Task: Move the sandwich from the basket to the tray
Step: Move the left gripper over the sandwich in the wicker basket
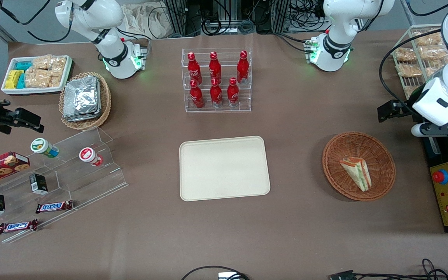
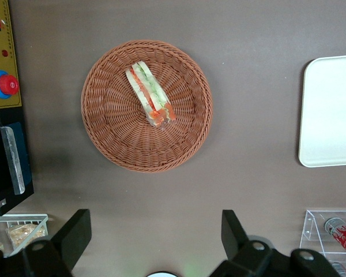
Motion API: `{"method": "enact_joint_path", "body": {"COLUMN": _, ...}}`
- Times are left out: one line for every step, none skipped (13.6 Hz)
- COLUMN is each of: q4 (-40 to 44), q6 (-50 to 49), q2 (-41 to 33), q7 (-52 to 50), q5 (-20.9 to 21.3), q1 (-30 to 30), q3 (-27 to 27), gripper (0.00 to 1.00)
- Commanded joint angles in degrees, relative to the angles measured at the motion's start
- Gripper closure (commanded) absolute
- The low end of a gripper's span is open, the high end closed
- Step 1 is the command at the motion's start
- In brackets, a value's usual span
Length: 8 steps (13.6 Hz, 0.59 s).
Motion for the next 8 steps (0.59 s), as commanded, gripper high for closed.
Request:
{"method": "enact_joint_path", "body": {"q4": 0.83, "q6": -0.26, "q2": 0.17, "q7": -0.21, "q5": -0.15, "q1": 0.21, "q3": -0.03, "gripper": 0.0}}
{"method": "enact_joint_path", "body": {"q4": 1.08, "q6": -0.34, "q2": 0.34, "q7": -0.21, "q5": -0.07, "q1": 0.21, "q3": -0.03, "gripper": 0.0}}
{"method": "enact_joint_path", "body": {"q4": 1.17, "q6": -0.26, "q2": 0.43, "q7": -0.21, "q5": -0.07, "q1": 0.21, "q3": -0.03, "gripper": 0.0}}
{"method": "enact_joint_path", "body": {"q4": 1.18, "q6": -0.26, "q2": 0.52, "q7": -0.3, "q5": -0.07, "q1": 0.12, "q3": -0.03, "gripper": 0.0}}
{"method": "enact_joint_path", "body": {"q4": 1.18, "q6": -0.26, "q2": 0.43, "q7": -0.3, "q5": -0.07, "q1": 0.12, "q3": -0.03, "gripper": 0.0}}
{"method": "enact_joint_path", "body": {"q4": 1.18, "q6": -0.26, "q2": 0.43, "q7": -0.21, "q5": -0.07, "q1": 0.21, "q3": -0.03, "gripper": 0.0}}
{"method": "enact_joint_path", "body": {"q4": 1.09, "q6": -0.26, "q2": 0.34, "q7": -0.3, "q5": -0.07, "q1": 0.21, "q3": -0.03, "gripper": 0.0}}
{"method": "enact_joint_path", "body": {"q4": 1.0, "q6": -0.17, "q2": 0.43, "q7": -0.38, "q5": 0.02, "q1": 0.3, "q3": 0.06, "gripper": 0.0}}
